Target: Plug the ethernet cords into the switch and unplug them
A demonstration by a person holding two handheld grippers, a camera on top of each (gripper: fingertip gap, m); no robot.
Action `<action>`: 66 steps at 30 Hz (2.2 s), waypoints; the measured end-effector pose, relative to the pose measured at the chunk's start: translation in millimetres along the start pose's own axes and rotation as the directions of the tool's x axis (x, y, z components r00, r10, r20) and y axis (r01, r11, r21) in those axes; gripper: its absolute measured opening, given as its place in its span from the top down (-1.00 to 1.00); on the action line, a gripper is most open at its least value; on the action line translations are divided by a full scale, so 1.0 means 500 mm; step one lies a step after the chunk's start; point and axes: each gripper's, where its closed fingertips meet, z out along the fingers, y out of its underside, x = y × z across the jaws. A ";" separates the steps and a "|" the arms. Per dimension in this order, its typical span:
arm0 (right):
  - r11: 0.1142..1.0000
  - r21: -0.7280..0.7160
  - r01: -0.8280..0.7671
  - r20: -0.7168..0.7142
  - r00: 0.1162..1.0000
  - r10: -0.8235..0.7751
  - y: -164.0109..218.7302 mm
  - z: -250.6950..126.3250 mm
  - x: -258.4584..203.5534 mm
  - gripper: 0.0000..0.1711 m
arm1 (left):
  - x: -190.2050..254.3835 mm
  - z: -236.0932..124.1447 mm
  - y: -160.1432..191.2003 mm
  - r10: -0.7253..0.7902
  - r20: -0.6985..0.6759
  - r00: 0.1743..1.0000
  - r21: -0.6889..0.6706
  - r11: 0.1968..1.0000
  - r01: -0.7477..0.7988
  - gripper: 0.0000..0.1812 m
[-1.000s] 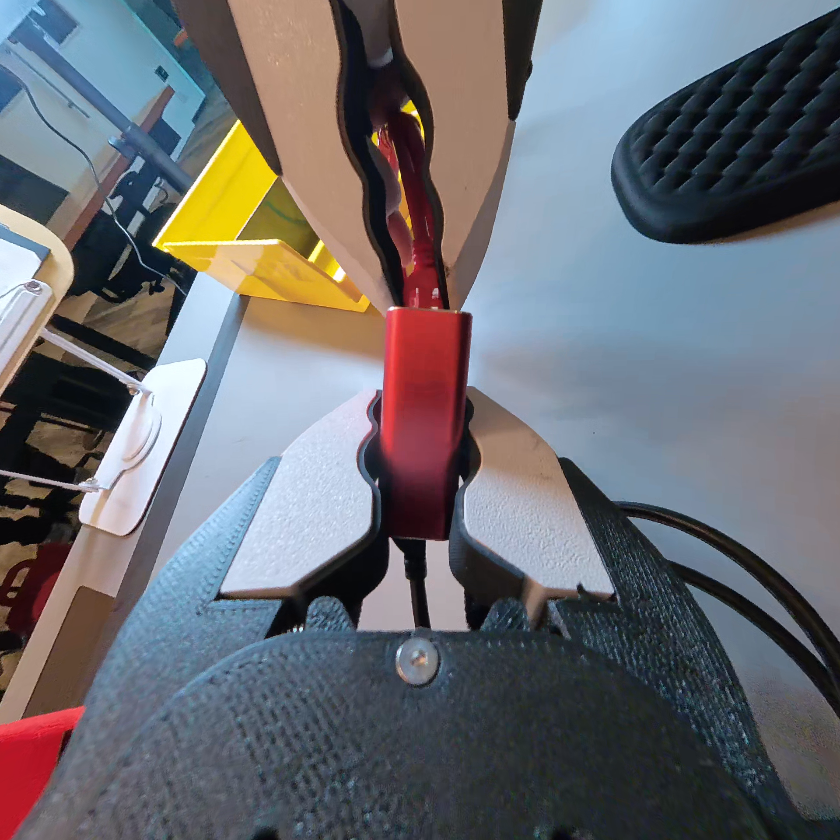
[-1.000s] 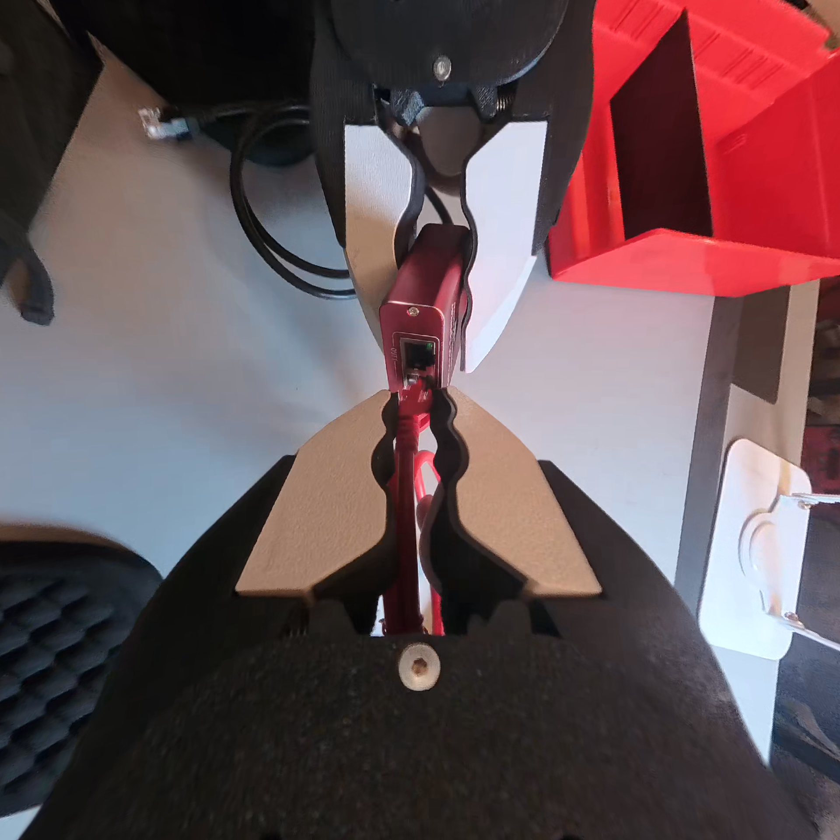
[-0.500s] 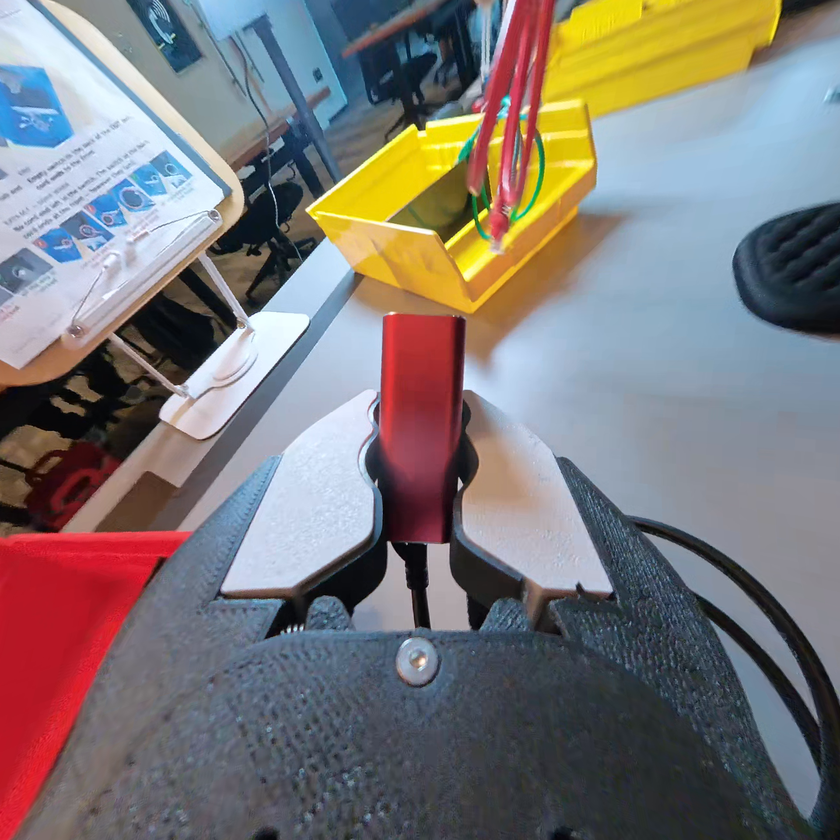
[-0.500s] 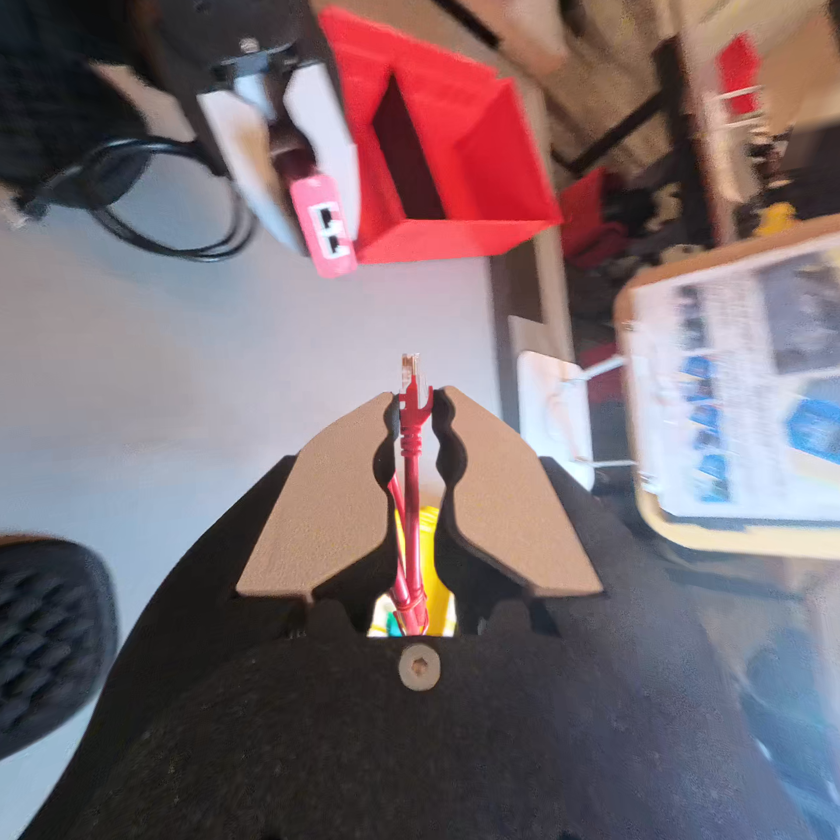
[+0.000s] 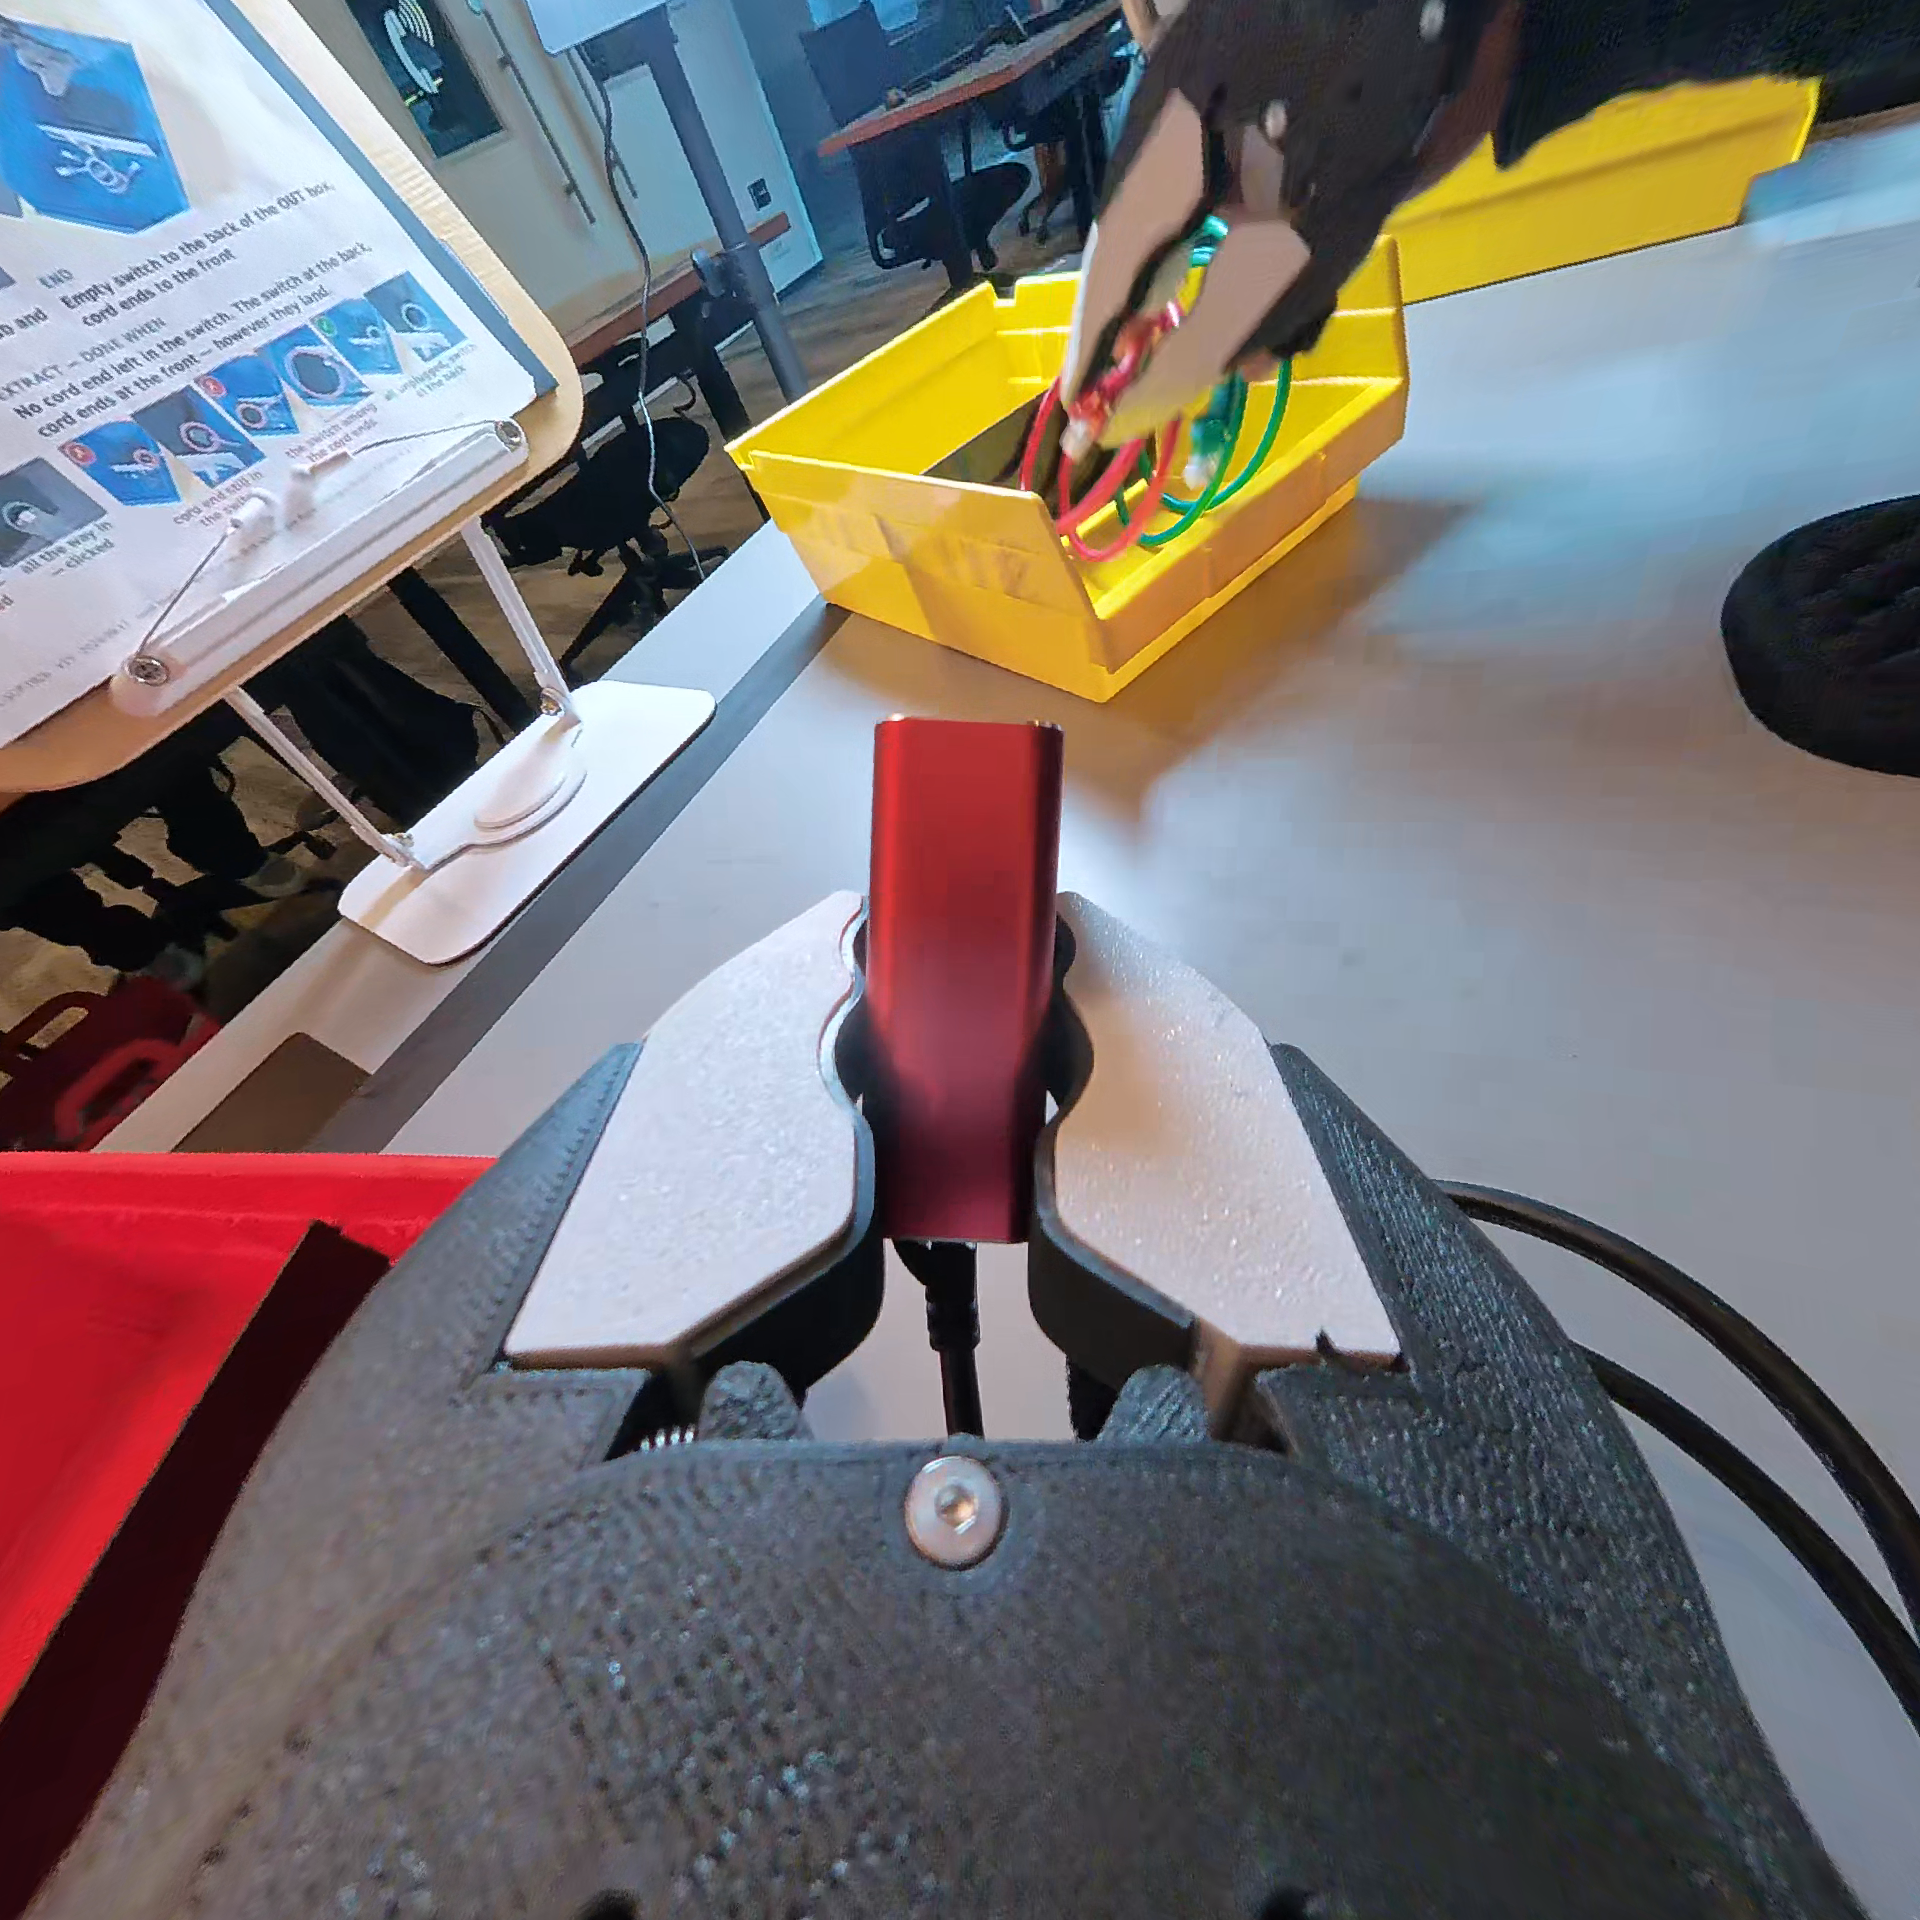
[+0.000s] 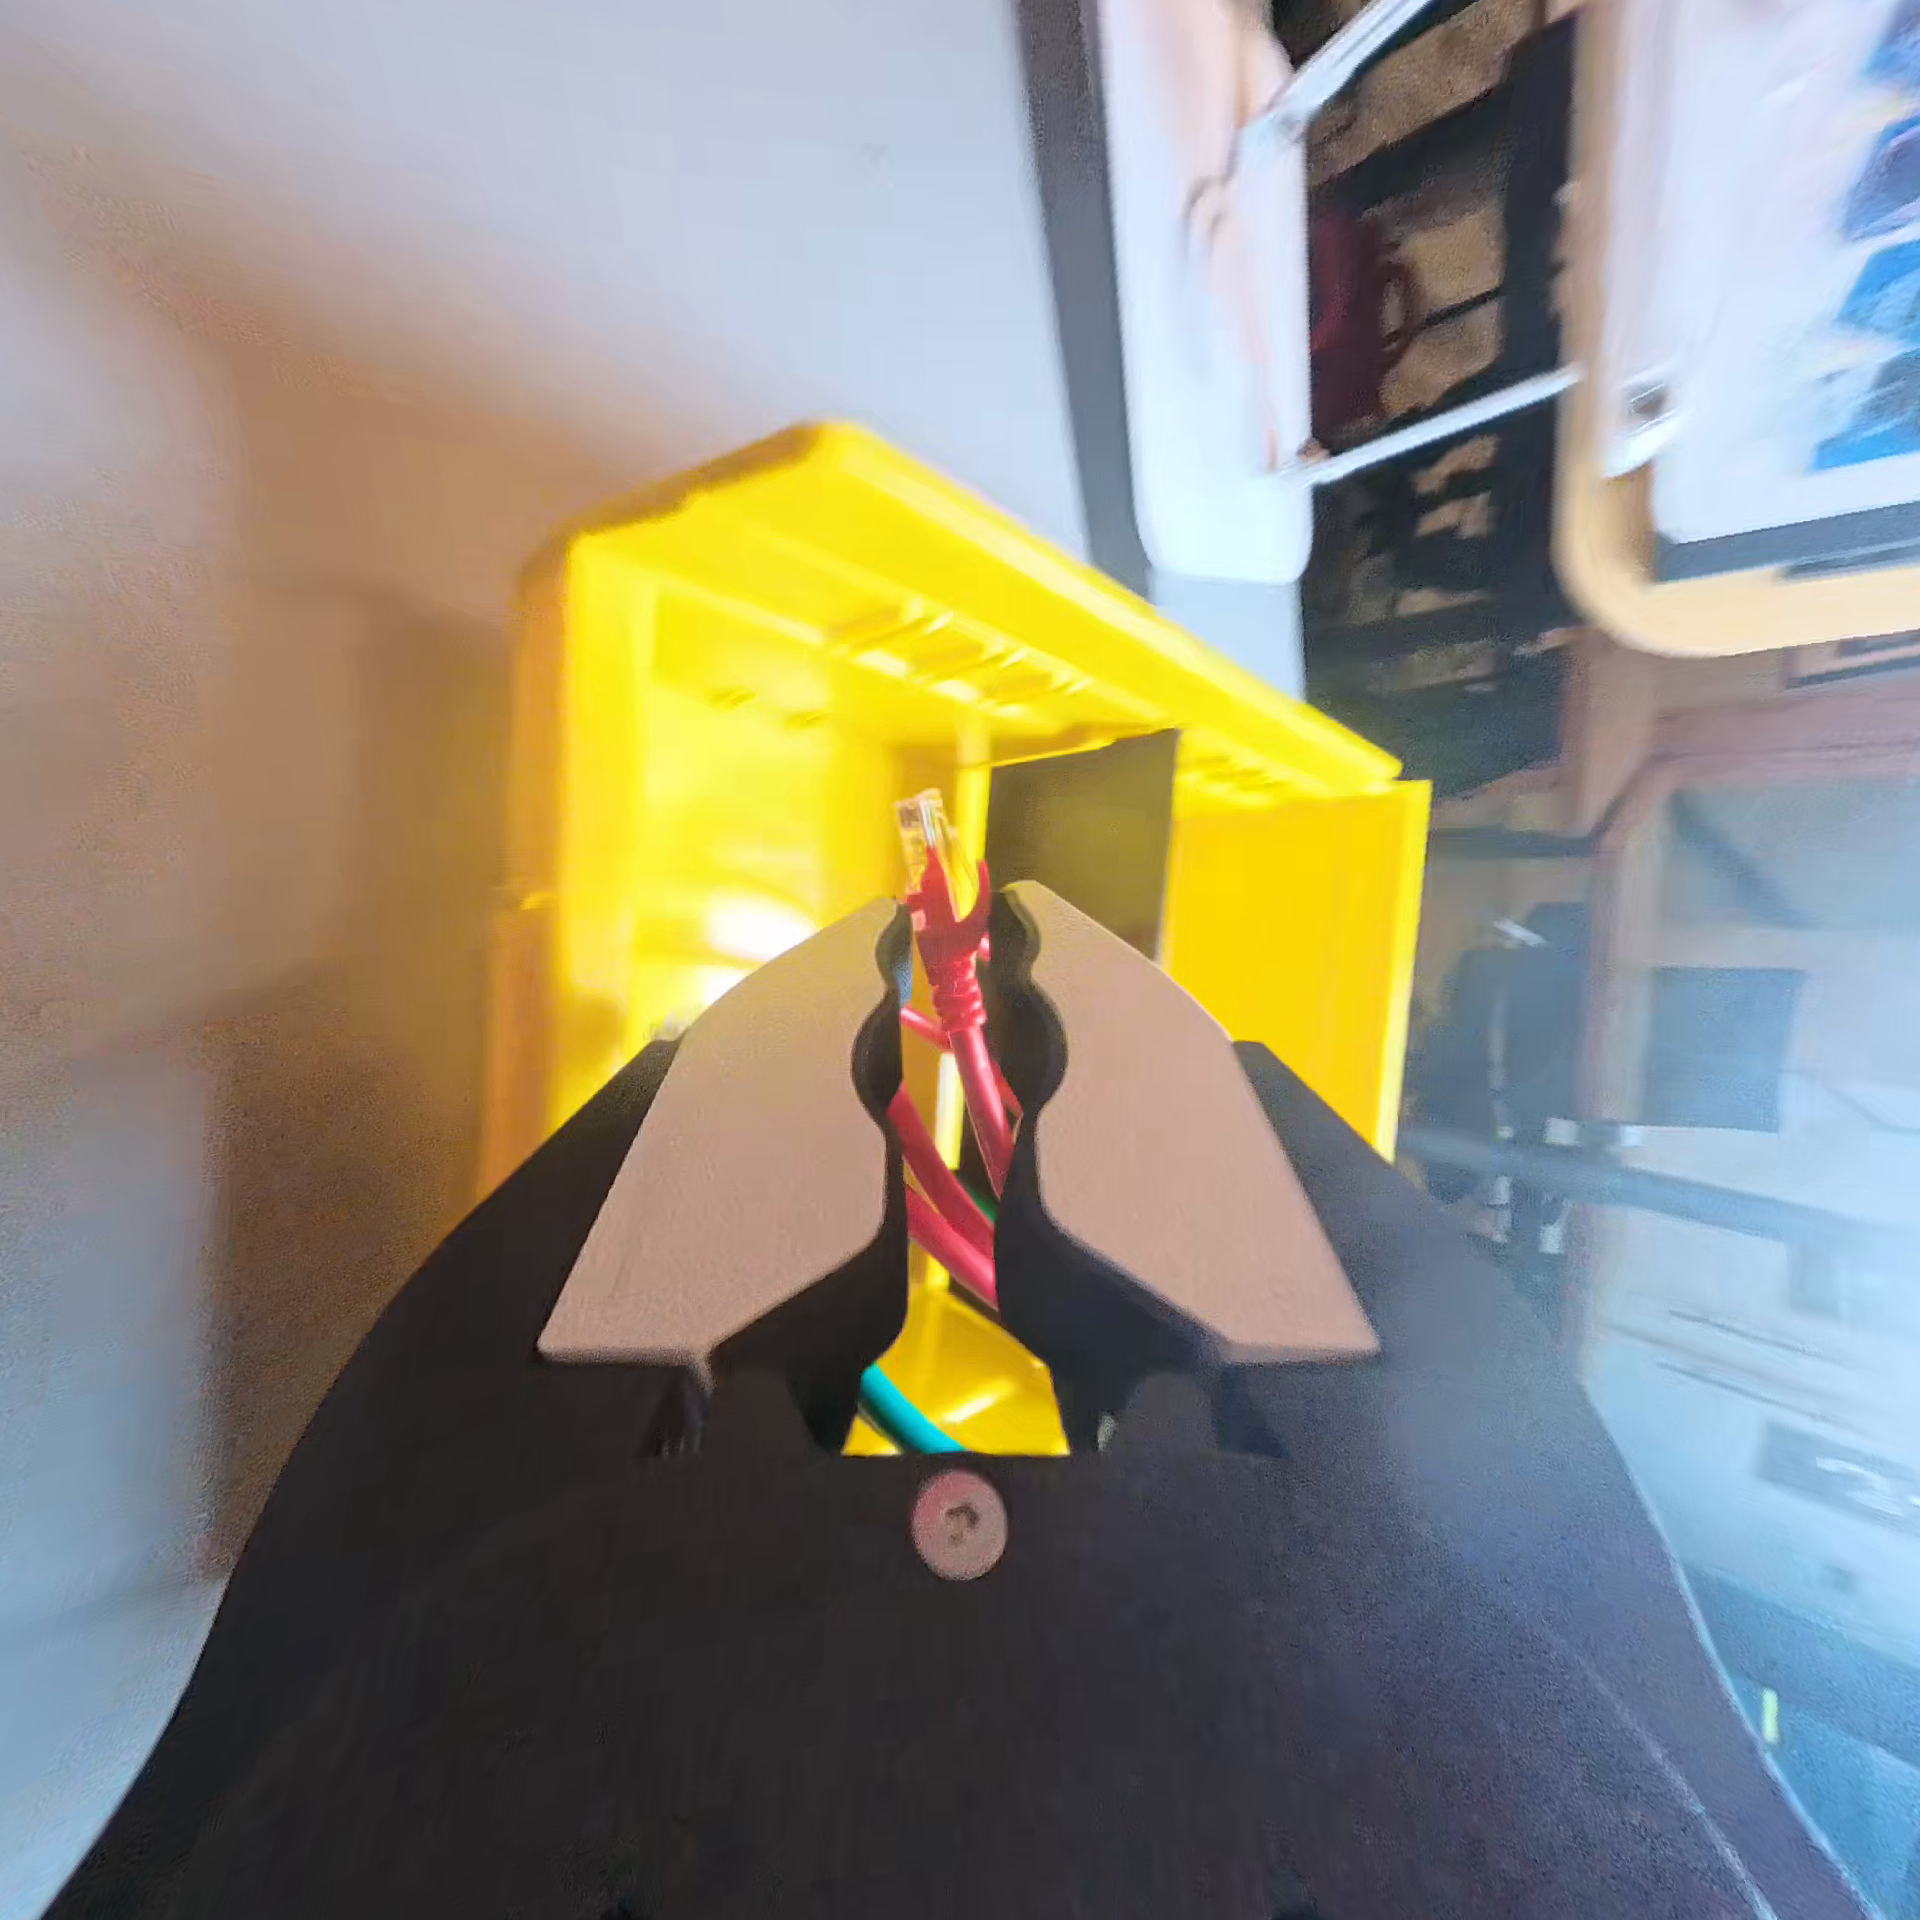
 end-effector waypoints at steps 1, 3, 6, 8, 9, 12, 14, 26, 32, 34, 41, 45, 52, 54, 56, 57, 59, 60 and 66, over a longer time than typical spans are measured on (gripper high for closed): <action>1.000 -0.018 -0.018 0.034 0.999 0.019 0.013 0.010 -0.023 0.80 | 0.001 0.002 0.002 0.002 -0.002 1.000 -0.004 1.000 -0.002 0.68; 0.994 -0.102 -0.050 0.096 0.994 0.059 0.033 0.013 -0.051 0.63 | 0.003 0.006 0.008 0.004 -0.003 1.000 -0.014 1.000 -0.004 0.68; 0.981 -0.183 -0.064 0.145 0.985 0.091 0.050 -0.001 -0.063 0.44 | 0.007 0.012 0.013 0.008 -0.009 1.000 -0.028 1.000 -0.008 0.68; 0.981 -0.147 -0.129 0.188 0.970 0.156 0.036 -0.020 -0.065 0.31 | 0.011 0.013 0.014 0.013 -0.011 1.000 -0.032 0.999 -0.014 0.68; 0.976 -0.115 -0.185 0.211 0.955 0.206 0.022 -0.034 -0.063 0.27 | 0.013 0.014 0.012 0.015 -0.013 1.000 -0.030 0.999 -0.015 0.68; 0.941 0.051 -0.335 0.259 0.914 0.311 -0.051 -0.089 -0.042 0.25 | 0.018 0.012 0.000 -0.005 -0.030 1.000 0.001 1.000 0.005 0.68; 0.907 0.167 -0.387 0.252 0.906 0.340 -0.102 -0.127 -0.026 0.27 | 0.019 0.009 -0.009 -0.035 -0.048 0.998 0.029 0.999 0.036 0.68; 0.495 0.585 -0.643 0.636 0.742 0.213 -0.491 -0.187 -0.222 0.40 | 0.042 -0.070 -0.212 -0.289 -0.427 0.857 0.439 0.762 0.476 0.68; 0.329 0.536 -0.777 0.796 0.595 0.109 -0.589 -0.206 -0.215 0.51 | 0.049 -0.051 -0.279 -0.235 -0.533 0.813 0.453 0.731 0.509 0.68; 0.264 0.515 -0.816 0.812 0.562 0.154 -0.588 -0.203 -0.191 0.84 | 0.046 -0.044 -0.286 -0.240 -0.548 0.801 0.452 0.721 0.525 0.68; 0.444 0.629 -0.639 0.579 0.765 0.282 -0.481 -0.205 -0.145 0.94 | 0.034 -0.042 -0.233 -0.252 -0.531 0.809 0.403 0.764 0.503 0.57; 0.638 0.654 -0.407 0.299 0.914 0.276 -0.427 -0.221 -0.112 0.94 | 0.016 -0.032 -0.157 -0.160 -0.342 0.926 0.278 0.924 0.263 0.52; 0.767 0.615 -0.183 0.101 0.983 0.153 -0.438 -0.195 -0.148 0.94 | 0.039 0.000 -0.103 0.188 -0.103 0.977 0.052 0.982 -0.183 0.46; 0.770 0.624 -0.133 0.075 0.991 0.110 -0.449 -0.193 -0.160 0.94 | 0.044 0.017 -0.076 0.297 -0.063 0.953 -0.016 0.954 -0.298 0.52; 0.773 0.626 -0.098 0.059 0.995 0.078 -0.454 -0.193 -0.170 0.94 | 0.062 0.027 -0.058 0.337 -0.084 0.938 -0.016 0.941 -0.339 0.66; 0.781 0.619 -0.087 0.068 0.996 0.057 -0.451 -0.190 -0.177 0.94 | 0.069 0.028 -0.051 0.348 -0.100 0.932 -0.013 0.936 -0.351 0.67; 0.773 0.624 -0.115 0.131 0.991 0.041 -0.445 -0.186 -0.192 0.93 | 0.080 0.029 -0.040 0.360 -0.136 0.923 -0.012 0.931 -0.365 0.68; 0.769 0.627 -0.126 0.150 0.988 0.040 -0.443 -0.184 -0.196 0.93 | 0.082 0.031 -0.037 0.374 -0.134 0.918 -0.010 0.926 -0.378 0.68; 0.788 0.613 -0.052 0.120 0.992 -0.029 -0.438 -0.176 -0.206 0.88 | 0.088 0.033 -0.028 0.412 -0.135 0.901 -0.006 0.909 -0.417 0.68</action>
